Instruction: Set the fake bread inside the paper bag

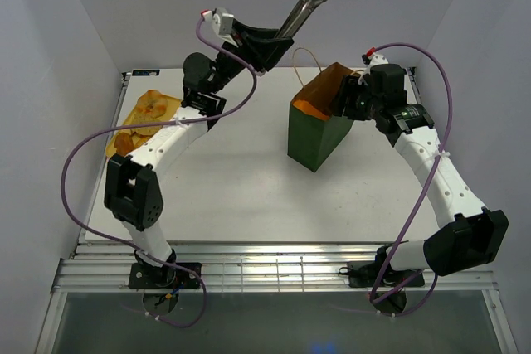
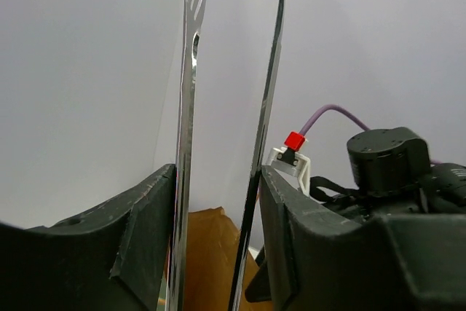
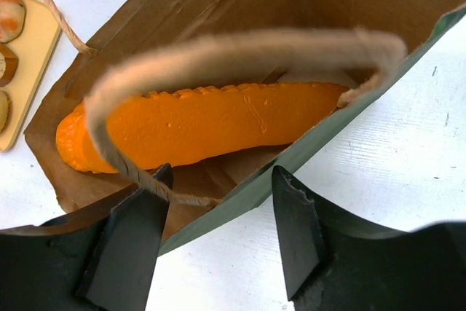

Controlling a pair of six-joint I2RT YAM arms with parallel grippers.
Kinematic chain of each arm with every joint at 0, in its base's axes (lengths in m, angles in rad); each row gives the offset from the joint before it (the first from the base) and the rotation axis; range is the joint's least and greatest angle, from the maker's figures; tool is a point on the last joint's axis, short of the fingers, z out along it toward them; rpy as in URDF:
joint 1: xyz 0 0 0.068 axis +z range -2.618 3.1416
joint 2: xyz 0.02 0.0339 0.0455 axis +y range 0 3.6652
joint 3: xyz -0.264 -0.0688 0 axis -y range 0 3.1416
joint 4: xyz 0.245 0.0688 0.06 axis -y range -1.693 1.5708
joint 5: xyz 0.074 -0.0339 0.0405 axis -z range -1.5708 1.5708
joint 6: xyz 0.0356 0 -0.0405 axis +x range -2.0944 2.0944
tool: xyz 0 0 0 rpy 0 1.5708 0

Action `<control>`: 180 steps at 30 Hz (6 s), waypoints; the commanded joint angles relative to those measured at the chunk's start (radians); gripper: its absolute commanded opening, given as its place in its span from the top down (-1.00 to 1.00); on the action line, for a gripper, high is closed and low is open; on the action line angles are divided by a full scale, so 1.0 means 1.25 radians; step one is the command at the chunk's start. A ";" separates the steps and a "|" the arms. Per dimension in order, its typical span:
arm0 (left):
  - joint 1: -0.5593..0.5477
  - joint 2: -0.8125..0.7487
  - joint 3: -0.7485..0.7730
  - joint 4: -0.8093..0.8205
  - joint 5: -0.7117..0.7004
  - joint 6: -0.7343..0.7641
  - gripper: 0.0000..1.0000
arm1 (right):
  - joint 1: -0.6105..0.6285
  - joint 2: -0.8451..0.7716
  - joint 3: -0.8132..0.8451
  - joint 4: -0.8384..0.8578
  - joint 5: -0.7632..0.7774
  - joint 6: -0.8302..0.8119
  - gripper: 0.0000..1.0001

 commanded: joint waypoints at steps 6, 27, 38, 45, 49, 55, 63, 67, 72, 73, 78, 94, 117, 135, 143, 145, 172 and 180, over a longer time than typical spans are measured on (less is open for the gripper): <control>0.140 -0.326 -0.187 -0.324 -0.057 -0.014 -0.16 | -0.005 0.032 0.049 -0.021 0.000 0.018 -0.26; 0.214 -0.695 -0.367 -1.017 -0.407 0.240 -0.18 | -0.004 0.087 0.156 -0.129 -0.198 -0.086 0.85; 0.218 -0.715 -0.387 -1.089 -0.515 0.242 -0.11 | -0.004 0.053 0.080 -0.075 -0.268 -0.061 0.85; 0.229 -0.676 -0.380 -1.133 -0.598 0.262 -0.09 | -0.004 0.033 0.048 -0.064 -0.259 -0.078 0.85; 0.250 -0.627 -0.358 -1.150 -0.637 0.279 -0.08 | -0.003 0.029 0.028 -0.046 -0.270 -0.087 0.85; 0.320 -0.505 -0.299 -1.159 -0.615 0.293 -0.09 | -0.004 0.020 -0.011 -0.017 -0.272 -0.090 0.84; 0.463 -0.347 -0.244 -1.166 -0.541 0.245 -0.06 | -0.004 0.014 -0.027 0.012 -0.296 -0.083 0.81; 0.470 -0.316 -0.241 -1.172 -0.544 0.229 -0.05 | -0.004 0.009 -0.033 0.011 -0.286 -0.090 0.79; 0.470 -0.375 -0.292 -1.205 -0.541 0.204 -0.04 | -0.004 0.010 -0.044 0.019 -0.308 -0.088 0.78; 0.471 -0.391 -0.303 -1.212 -0.542 0.198 -0.04 | -0.004 0.009 -0.048 0.028 -0.312 -0.088 0.77; 0.470 -0.477 -0.340 -1.280 -0.562 0.185 -0.08 | -0.004 0.002 -0.068 0.035 -0.312 -0.091 0.75; 0.470 -0.473 -0.407 -1.286 -0.614 0.214 -0.15 | -0.004 0.004 -0.092 0.056 -0.331 -0.088 0.74; 0.470 -0.451 -0.471 -1.162 -0.562 0.267 -0.17 | -0.004 -0.009 -0.107 0.064 -0.325 -0.090 0.73; 0.469 -0.370 -0.457 -1.146 -0.567 0.275 0.22 | -0.004 -0.015 -0.116 0.066 -0.325 -0.090 0.73; 0.469 -0.399 -0.460 -1.162 -0.557 0.264 0.74 | -0.004 -0.020 -0.114 0.065 -0.321 -0.088 0.73; 0.469 -0.423 -0.459 -1.176 -0.547 0.258 0.84 | -0.004 -0.019 -0.113 0.065 -0.320 -0.087 0.73; 0.469 -0.568 -0.363 -1.240 -0.458 0.205 1.00 | -0.004 -0.020 -0.100 0.043 -0.308 -0.086 0.73; 0.458 -0.572 -0.253 -1.242 -0.333 0.169 1.00 | -0.004 -0.015 -0.091 0.040 -0.307 -0.085 0.73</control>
